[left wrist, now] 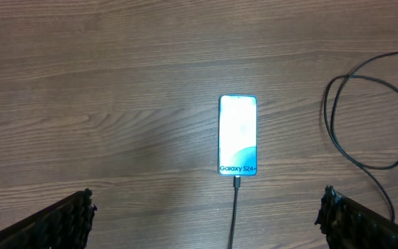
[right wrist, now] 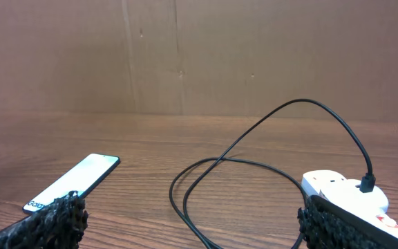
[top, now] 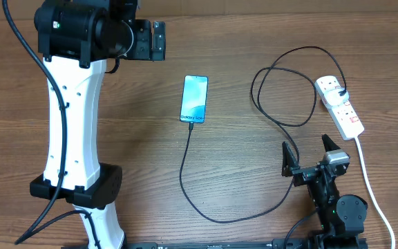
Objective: Plug charger to phone and switch on socket
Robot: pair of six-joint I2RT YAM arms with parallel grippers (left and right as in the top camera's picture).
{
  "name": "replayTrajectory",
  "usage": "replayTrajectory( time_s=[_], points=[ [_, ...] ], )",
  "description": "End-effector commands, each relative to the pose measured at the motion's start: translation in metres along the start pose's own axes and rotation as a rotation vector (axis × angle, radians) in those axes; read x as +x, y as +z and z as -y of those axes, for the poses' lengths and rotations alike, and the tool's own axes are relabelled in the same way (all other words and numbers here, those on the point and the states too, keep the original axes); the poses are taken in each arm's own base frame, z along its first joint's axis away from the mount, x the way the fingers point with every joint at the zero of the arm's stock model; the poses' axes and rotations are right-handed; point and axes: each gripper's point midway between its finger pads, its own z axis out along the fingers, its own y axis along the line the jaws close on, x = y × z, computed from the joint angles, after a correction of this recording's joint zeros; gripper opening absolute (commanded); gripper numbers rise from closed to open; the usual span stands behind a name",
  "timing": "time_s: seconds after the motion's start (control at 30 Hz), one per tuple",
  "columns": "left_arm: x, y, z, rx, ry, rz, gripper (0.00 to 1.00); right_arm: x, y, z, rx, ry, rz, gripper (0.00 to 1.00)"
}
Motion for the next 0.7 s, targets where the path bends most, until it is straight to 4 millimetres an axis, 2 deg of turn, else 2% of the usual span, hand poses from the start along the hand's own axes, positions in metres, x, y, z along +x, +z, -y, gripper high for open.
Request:
replayTrajectory(
  time_s=[0.0, 0.27, 0.67],
  points=[
    [0.0, -0.001, -0.003, -0.012, -0.02, 0.002, 0.99, 0.001, 0.0, -0.002, -0.008, 0.005, 0.006, 1.0],
    [0.0, -0.004, -0.003, -0.009, -0.019, 0.009, 1.0, 0.001, 0.0, -0.002, -0.008, 0.005, 0.006, 1.0],
    [0.002, -0.056, 0.005, -0.042, 0.036, 0.131, 1.0, 0.001, 0.0, -0.002, -0.008, 0.005, 0.006, 1.0]
  ],
)
